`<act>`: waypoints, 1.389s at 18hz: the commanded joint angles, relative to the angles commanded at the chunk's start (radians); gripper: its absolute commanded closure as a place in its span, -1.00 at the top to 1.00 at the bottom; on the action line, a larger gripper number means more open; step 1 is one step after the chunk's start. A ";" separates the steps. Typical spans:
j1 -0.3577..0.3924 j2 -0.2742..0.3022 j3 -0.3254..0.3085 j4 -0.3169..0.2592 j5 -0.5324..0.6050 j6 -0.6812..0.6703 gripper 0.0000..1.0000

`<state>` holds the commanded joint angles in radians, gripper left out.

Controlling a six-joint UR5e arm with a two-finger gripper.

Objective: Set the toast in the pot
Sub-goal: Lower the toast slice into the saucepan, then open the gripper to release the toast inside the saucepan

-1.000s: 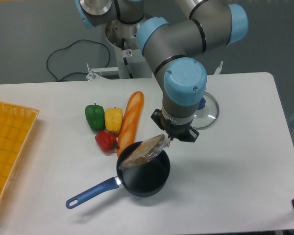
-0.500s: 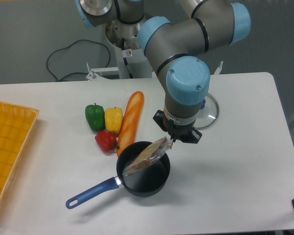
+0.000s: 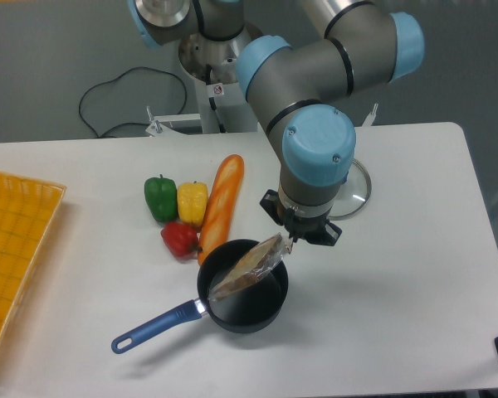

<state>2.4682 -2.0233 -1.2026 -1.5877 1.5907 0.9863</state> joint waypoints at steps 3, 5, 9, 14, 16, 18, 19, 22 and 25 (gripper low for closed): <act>-0.002 0.003 -0.037 0.044 0.000 -0.002 -1.00; -0.003 0.005 -0.055 0.070 0.000 -0.003 -1.00; -0.005 0.002 -0.057 0.071 0.000 -0.002 -1.00; -0.005 0.002 -0.069 0.072 0.003 0.002 -1.00; -0.005 0.000 -0.069 0.072 0.005 0.002 -1.00; -0.006 -0.002 -0.075 0.074 0.006 0.002 -1.00; -0.008 -0.003 -0.078 0.074 0.006 0.003 -1.00; -0.008 -0.006 -0.083 0.074 0.008 0.003 -1.00; -0.018 -0.012 -0.092 0.086 0.008 0.003 -1.00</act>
<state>2.4498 -2.0356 -1.2946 -1.5019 1.5984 0.9894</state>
